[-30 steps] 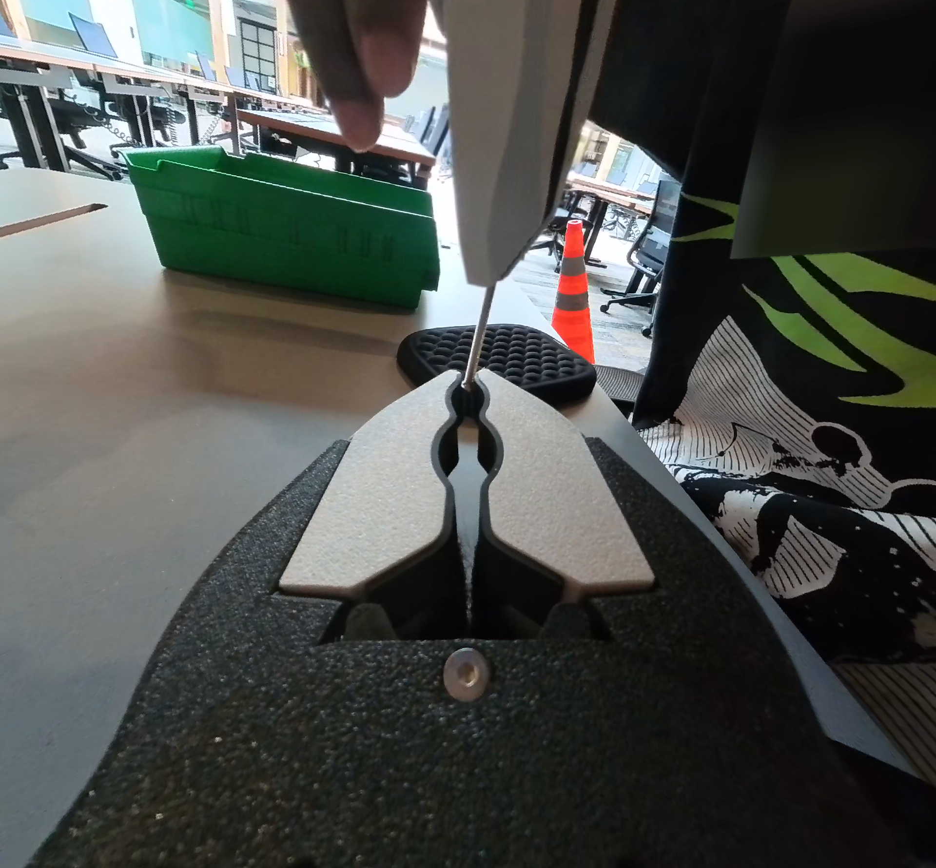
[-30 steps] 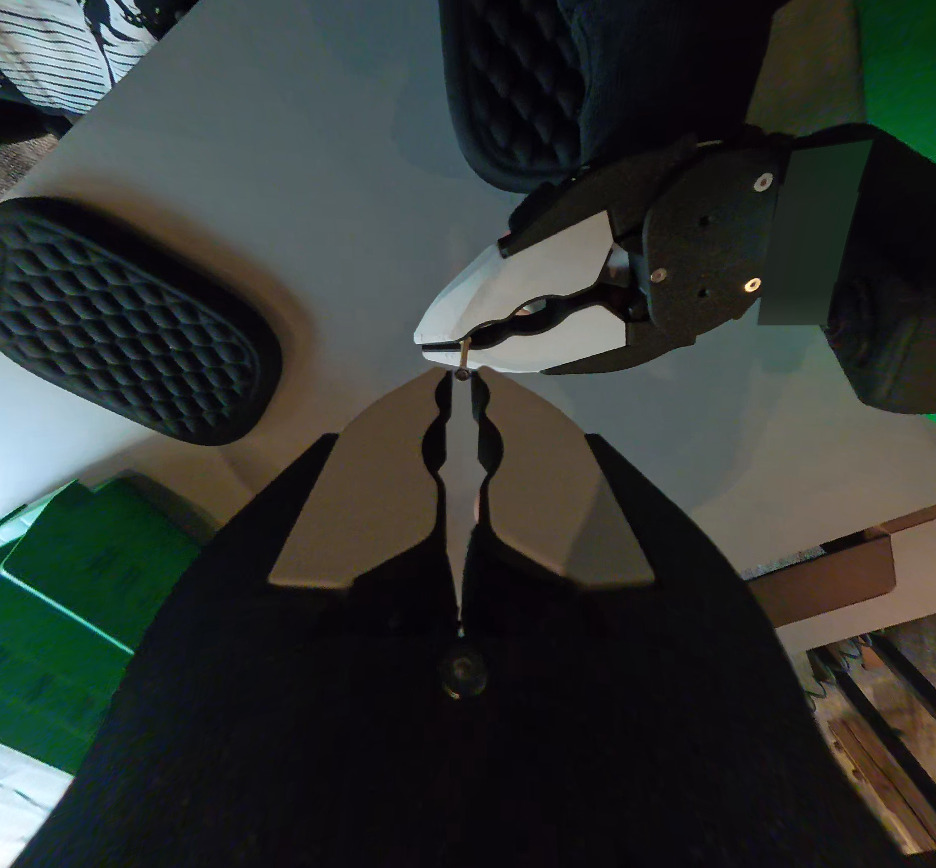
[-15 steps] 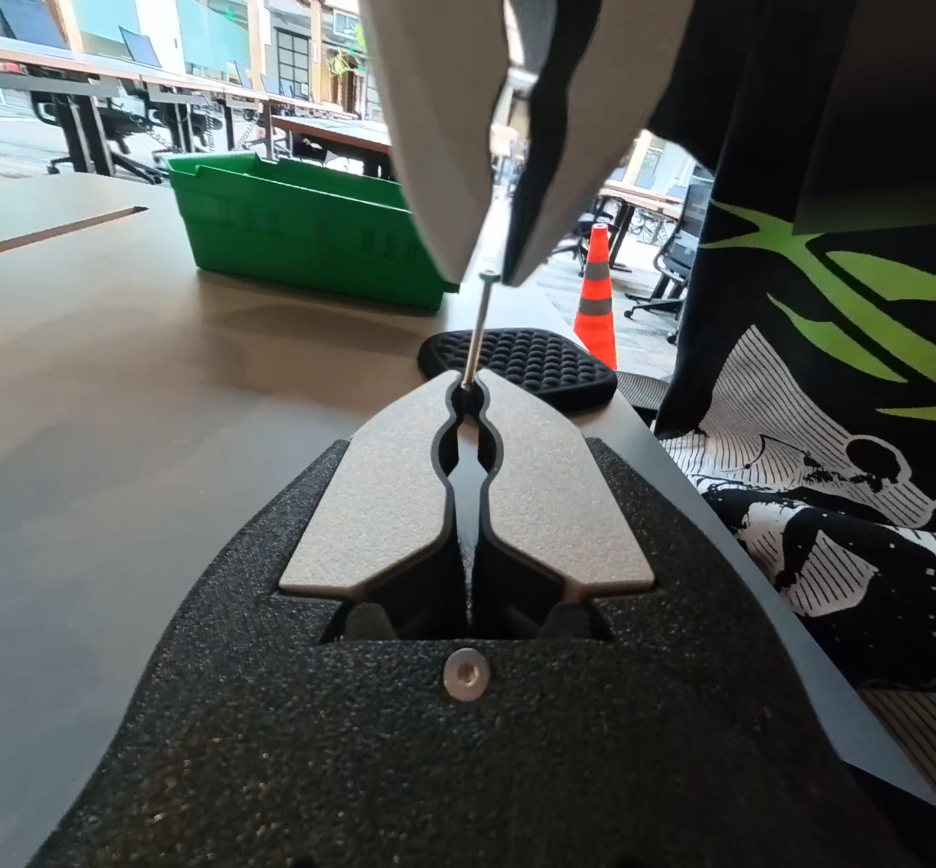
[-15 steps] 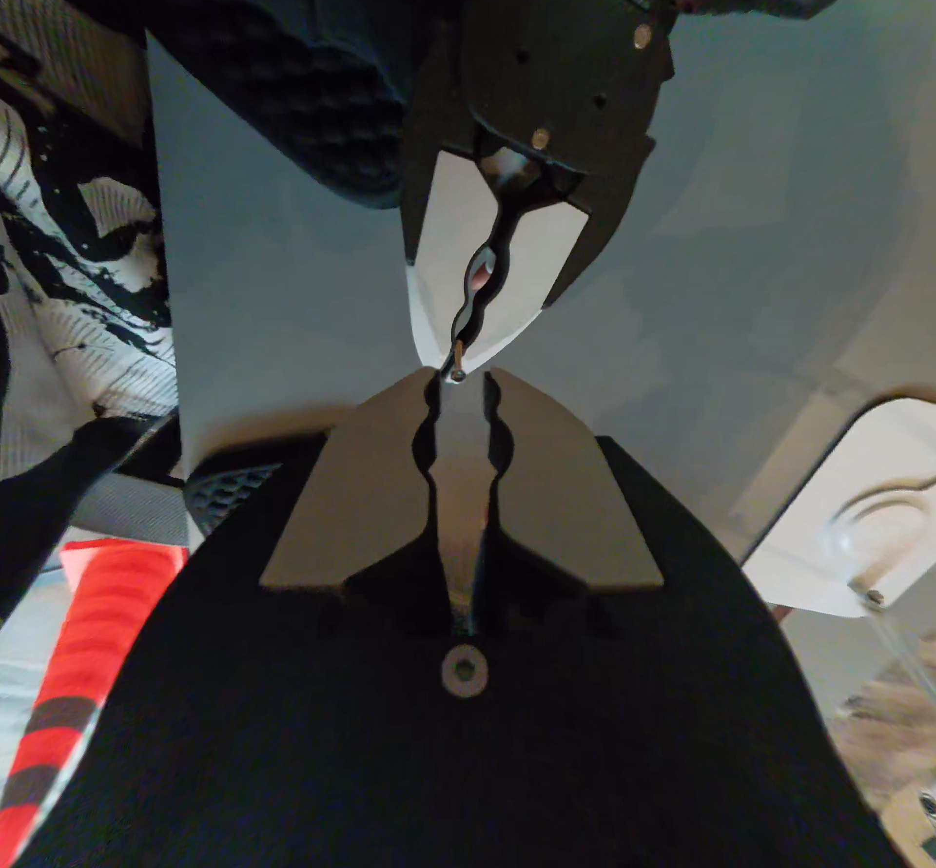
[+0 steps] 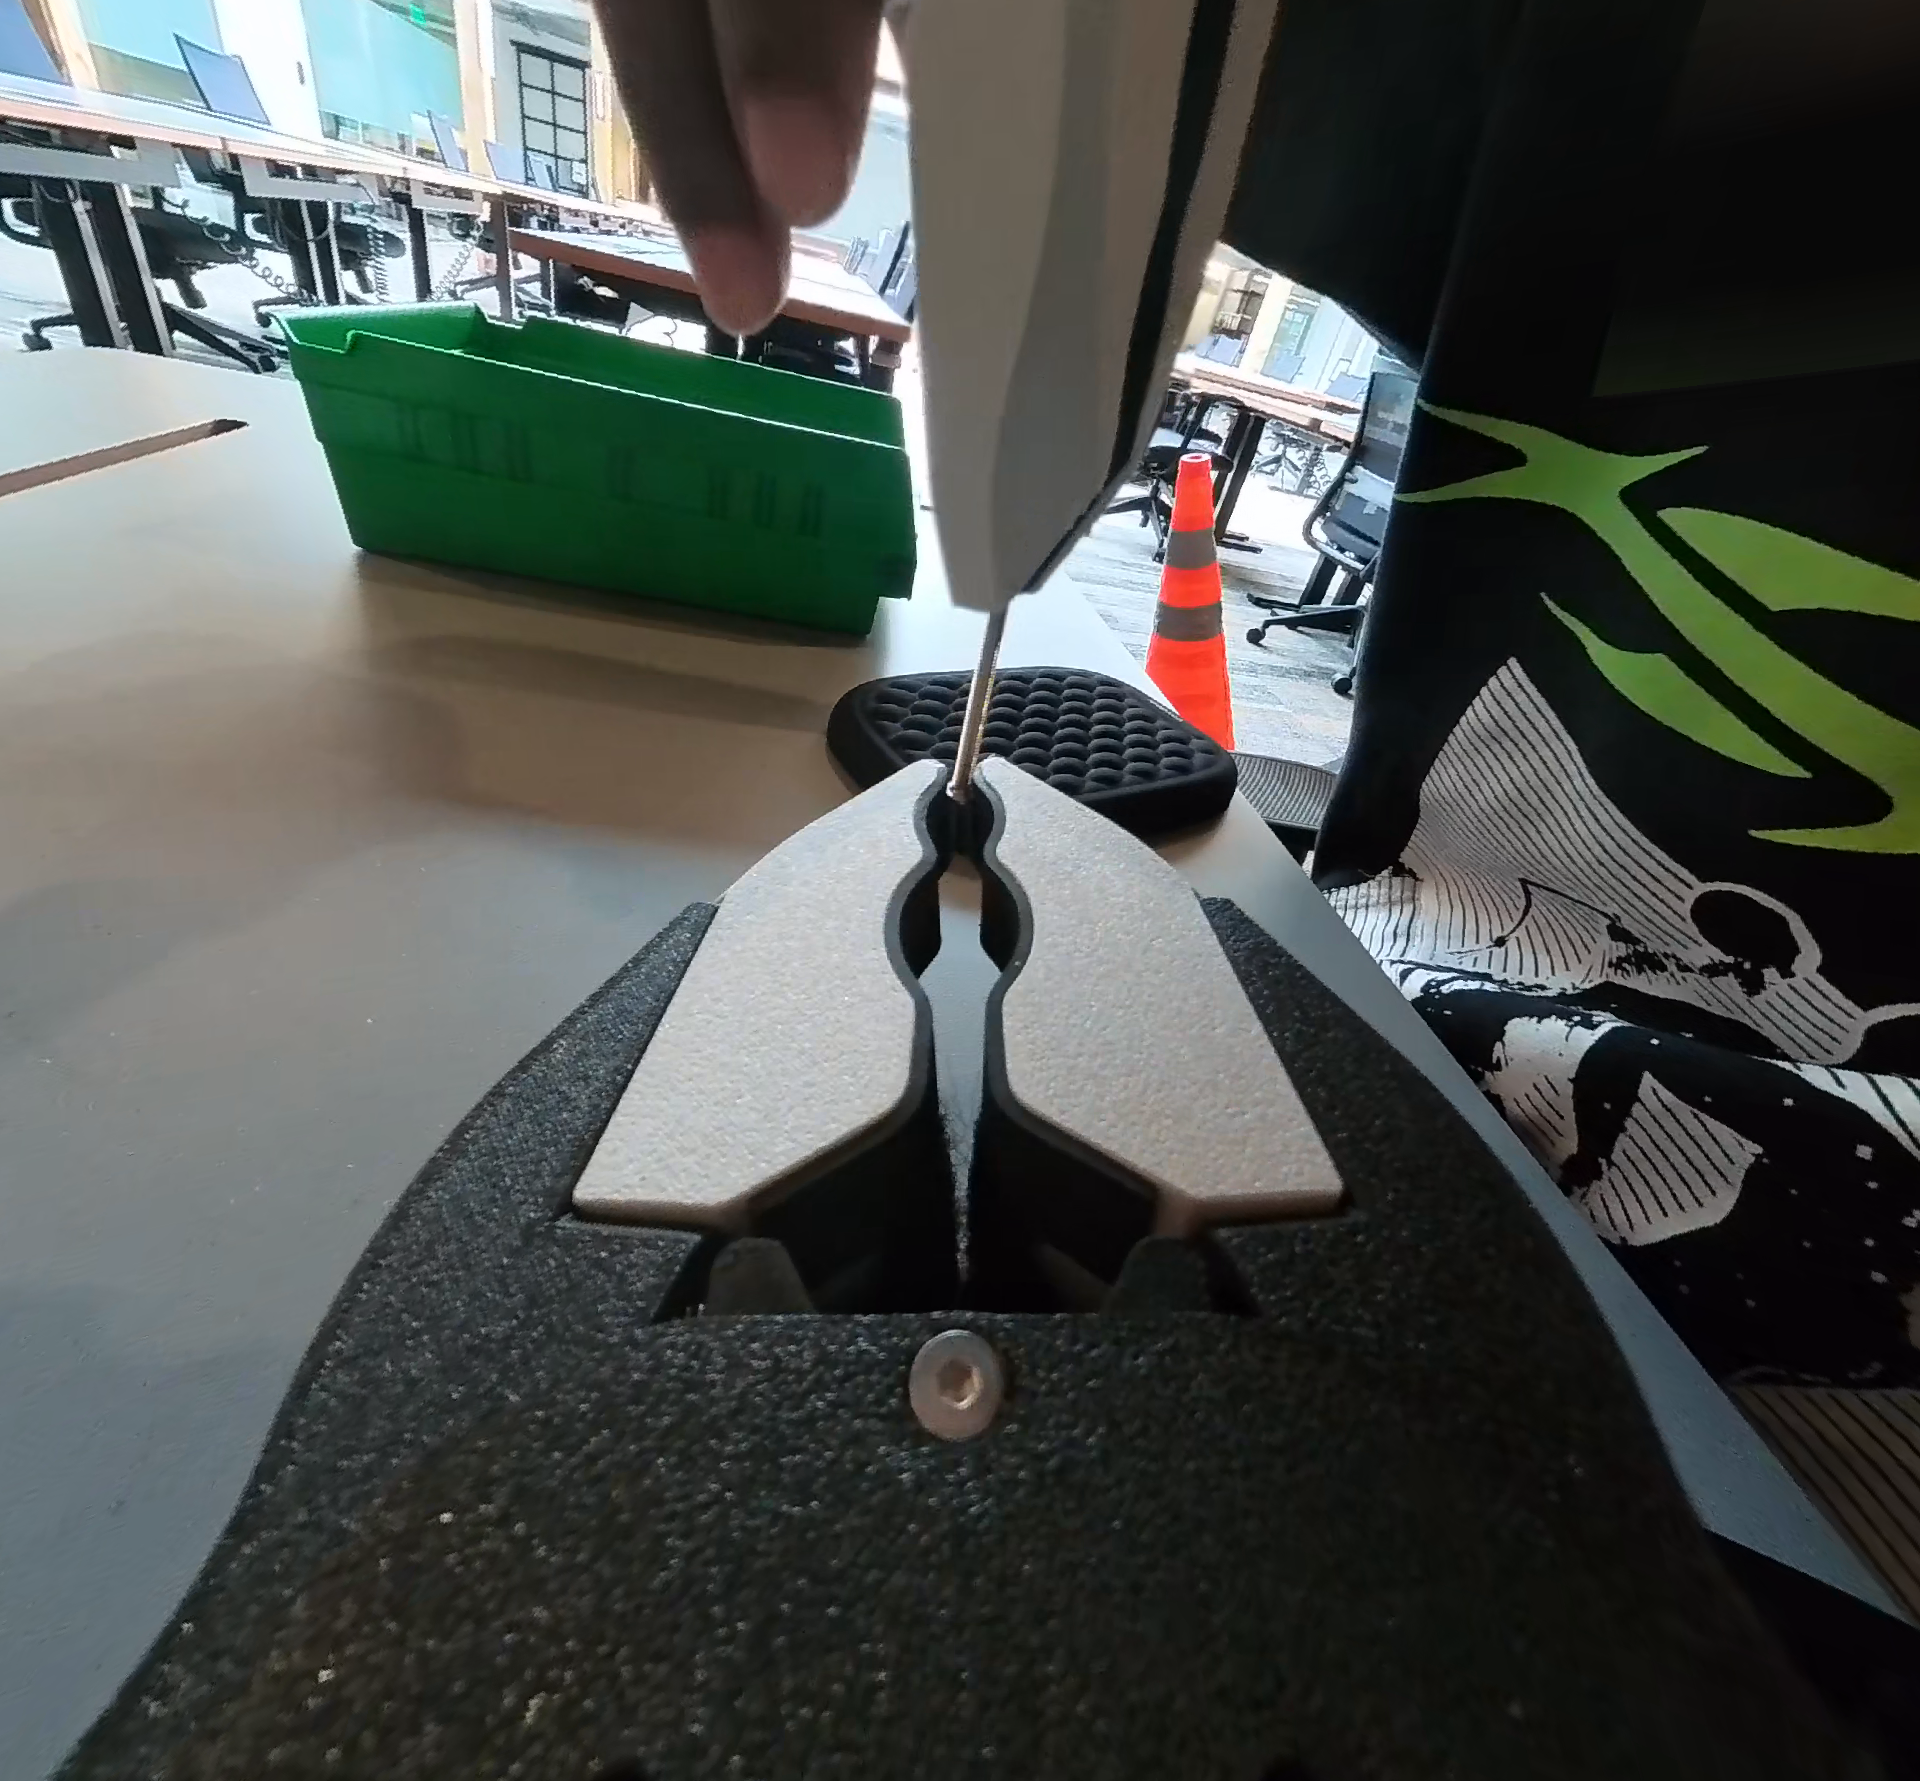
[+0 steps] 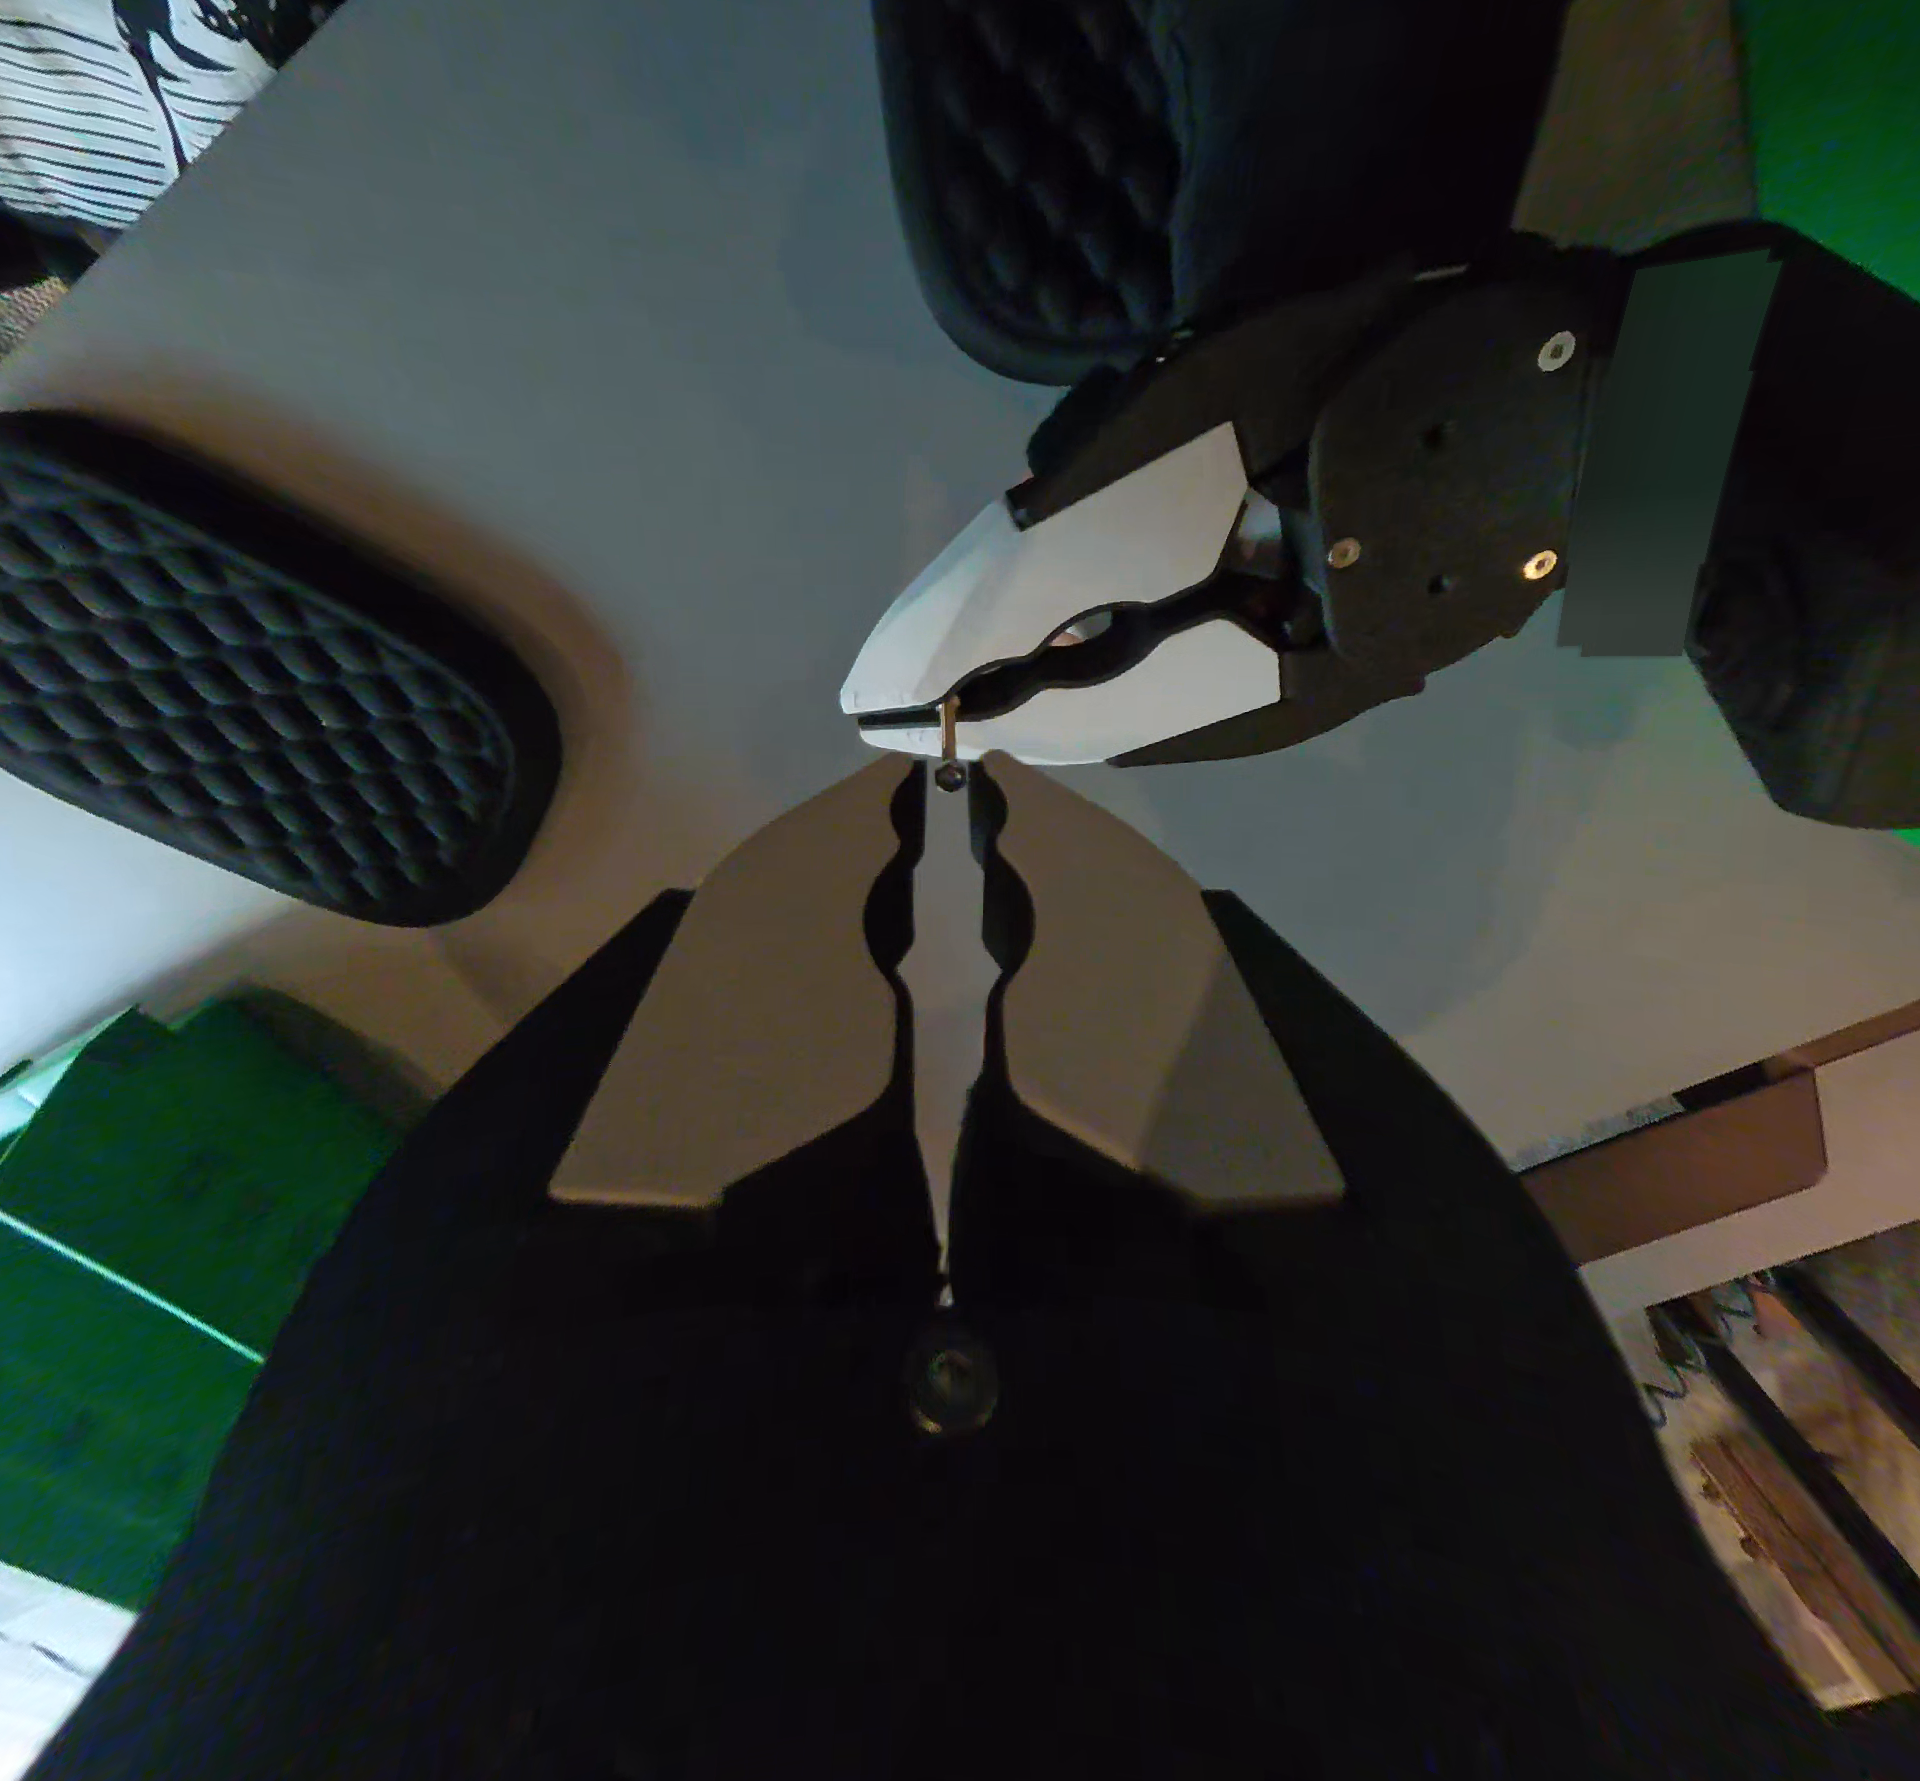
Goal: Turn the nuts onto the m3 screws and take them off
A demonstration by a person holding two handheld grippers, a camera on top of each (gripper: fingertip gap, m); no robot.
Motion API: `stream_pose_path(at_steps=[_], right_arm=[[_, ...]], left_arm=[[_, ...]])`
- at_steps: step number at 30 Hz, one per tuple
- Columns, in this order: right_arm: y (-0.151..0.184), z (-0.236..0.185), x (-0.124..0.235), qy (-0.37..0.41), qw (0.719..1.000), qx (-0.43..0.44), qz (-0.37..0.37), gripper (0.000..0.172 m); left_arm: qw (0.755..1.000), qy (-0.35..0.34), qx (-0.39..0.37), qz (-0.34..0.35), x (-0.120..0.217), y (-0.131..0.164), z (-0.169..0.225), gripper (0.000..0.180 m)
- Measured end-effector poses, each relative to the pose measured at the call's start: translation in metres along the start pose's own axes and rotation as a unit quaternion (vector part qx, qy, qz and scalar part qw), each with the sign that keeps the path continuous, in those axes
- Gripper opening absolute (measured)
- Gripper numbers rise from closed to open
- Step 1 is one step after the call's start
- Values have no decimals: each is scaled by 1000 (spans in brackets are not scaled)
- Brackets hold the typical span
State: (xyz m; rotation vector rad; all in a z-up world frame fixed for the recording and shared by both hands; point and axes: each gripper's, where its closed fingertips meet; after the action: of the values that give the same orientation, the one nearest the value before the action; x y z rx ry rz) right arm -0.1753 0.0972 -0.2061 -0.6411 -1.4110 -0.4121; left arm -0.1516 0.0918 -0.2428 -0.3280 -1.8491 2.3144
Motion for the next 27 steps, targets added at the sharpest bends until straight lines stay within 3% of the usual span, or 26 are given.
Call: stream_pose_path(at_steps=[3,7,11,13,17,22,27], right_arm=[[0,4,0,16,999,-36,5,5],[4,5,2,37,983,-178,6,4],[10,4,1,70,932,-355,-16,4],[10,1,-1,72,919,-387,-18,9],[12,5,5,77,949,-305,-20,28],[6,-2,11,32,996,-82,3,25],[-3,1,5,19,999,-15,21,11]], left_arm=[[1000,-3,0,3,0,-1,-1,1],[1000,-16,-5,9,2,-3,-3,1],[1000,-25,-9,0,1,0,-5,1],[1000,-21,-8,-5,0,1,-4,1],[1000,-14,-7,0,0,0,-2,1],[1000,-8,-4,1,0,0,-1,1],[1000,-2,-3,0,0,0,0,0]])
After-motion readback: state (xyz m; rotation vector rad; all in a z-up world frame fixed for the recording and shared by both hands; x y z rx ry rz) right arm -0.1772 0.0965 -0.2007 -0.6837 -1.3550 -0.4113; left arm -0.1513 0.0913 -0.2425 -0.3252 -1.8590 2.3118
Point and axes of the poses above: each gripper's, where its closed fingertips meet, x back along the fingers, y out of its underside, z = x × y across the jaws, and after that the axes turned 4 degrees about z, right-handed
